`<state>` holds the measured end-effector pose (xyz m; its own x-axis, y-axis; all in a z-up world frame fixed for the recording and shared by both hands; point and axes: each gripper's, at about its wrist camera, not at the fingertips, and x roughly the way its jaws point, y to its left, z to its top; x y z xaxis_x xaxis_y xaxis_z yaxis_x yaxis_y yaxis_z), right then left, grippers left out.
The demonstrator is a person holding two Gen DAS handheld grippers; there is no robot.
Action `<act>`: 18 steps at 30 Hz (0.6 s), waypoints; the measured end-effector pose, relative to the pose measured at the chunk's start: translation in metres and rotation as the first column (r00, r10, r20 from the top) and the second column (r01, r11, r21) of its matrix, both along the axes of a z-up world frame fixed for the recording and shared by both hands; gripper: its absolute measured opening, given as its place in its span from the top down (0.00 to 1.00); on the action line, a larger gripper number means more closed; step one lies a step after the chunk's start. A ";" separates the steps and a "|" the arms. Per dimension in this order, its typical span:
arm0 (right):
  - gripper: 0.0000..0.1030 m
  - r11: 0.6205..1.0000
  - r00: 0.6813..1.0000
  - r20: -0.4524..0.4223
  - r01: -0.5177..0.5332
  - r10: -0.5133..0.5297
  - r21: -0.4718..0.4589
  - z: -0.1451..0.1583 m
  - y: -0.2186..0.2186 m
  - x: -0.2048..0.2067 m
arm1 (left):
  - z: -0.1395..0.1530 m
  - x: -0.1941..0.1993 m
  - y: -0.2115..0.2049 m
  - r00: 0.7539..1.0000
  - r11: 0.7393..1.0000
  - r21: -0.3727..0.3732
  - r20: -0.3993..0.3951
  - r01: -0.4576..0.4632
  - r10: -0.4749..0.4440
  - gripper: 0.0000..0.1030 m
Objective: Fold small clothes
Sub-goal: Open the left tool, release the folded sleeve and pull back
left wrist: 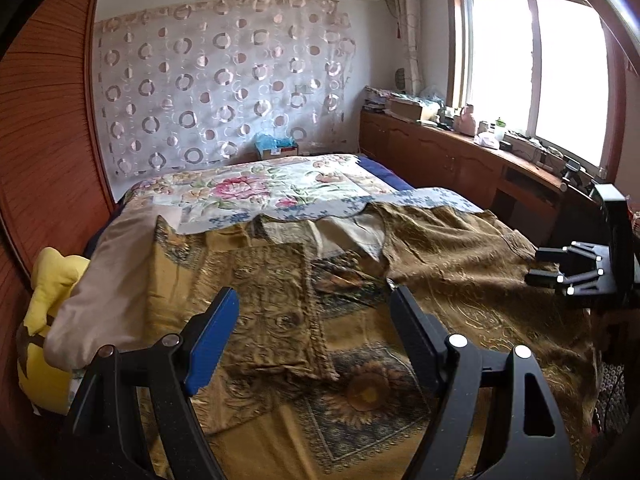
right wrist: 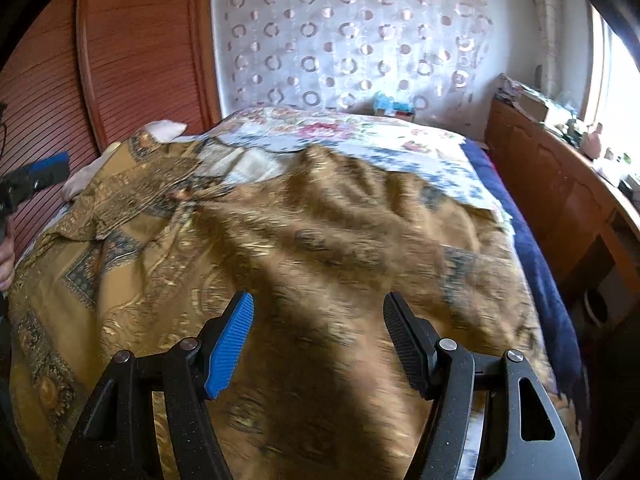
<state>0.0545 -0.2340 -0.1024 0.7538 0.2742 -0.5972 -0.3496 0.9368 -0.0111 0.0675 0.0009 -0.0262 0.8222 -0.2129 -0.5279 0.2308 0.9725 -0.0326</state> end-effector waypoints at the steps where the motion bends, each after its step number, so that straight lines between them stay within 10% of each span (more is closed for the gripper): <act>1: 0.33 1.000 1.000 0.001 0.015 -0.015 0.003 0.001 -0.006 -0.001 | 0.000 0.000 -0.002 1.000 1.000 0.001 -0.002 0.003 -0.003 0.24; 18: 0.33 0.960 0.960 -0.039 0.277 -0.276 0.024 -0.003 -0.098 -0.006 | -0.019 -0.005 -0.048 0.992 0.994 0.013 -0.069 0.111 -0.110 0.24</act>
<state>0.0482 -0.3324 -0.1058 0.7813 0.0752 -0.6196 -0.0763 0.9968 0.0248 0.0624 -0.0475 -0.0450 0.7561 -0.2911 -0.5862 0.3344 0.9417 -0.0363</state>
